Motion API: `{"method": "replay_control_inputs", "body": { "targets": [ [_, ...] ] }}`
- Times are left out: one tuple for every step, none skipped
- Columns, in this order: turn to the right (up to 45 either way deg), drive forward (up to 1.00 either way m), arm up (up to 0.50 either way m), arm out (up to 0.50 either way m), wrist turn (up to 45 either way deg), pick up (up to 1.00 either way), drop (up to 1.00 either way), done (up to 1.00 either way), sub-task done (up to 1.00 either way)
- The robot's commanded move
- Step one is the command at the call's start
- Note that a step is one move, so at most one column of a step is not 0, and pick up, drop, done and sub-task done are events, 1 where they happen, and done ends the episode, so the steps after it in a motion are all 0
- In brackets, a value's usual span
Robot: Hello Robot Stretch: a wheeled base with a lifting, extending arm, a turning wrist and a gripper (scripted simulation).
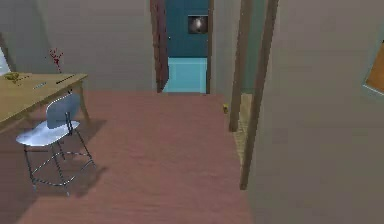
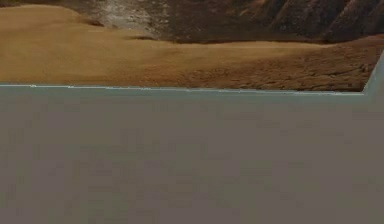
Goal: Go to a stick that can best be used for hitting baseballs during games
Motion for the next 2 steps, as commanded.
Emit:
{"method": "replay_control_inputs", "body": {
  "targets": [
    [0.0,1.0,0.0,0.0,0.0,0.0,0.0,0.0,0.0],
    [0.0,1.0,0.0,0.0,0.0,0.0,0.0,0.0,0.0]
  ]
}}
